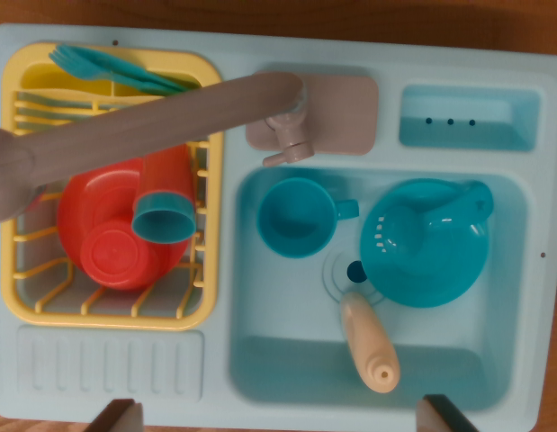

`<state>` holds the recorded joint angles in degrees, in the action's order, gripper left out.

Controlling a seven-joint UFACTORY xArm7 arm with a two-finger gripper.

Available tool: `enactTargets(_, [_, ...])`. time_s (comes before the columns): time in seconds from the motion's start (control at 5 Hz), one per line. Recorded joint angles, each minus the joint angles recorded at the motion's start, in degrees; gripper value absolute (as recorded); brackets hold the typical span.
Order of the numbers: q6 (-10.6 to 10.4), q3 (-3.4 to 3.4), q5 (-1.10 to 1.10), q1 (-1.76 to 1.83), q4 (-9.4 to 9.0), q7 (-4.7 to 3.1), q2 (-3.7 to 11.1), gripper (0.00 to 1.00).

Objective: Pick detergent from the sink

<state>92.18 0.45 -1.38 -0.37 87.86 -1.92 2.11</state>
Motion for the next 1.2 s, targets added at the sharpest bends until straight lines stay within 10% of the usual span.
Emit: enactTargets(1.2, [-3.1, -0.50, 0.08, -0.34, -2.96, -1.69, 0.01, 0.00])
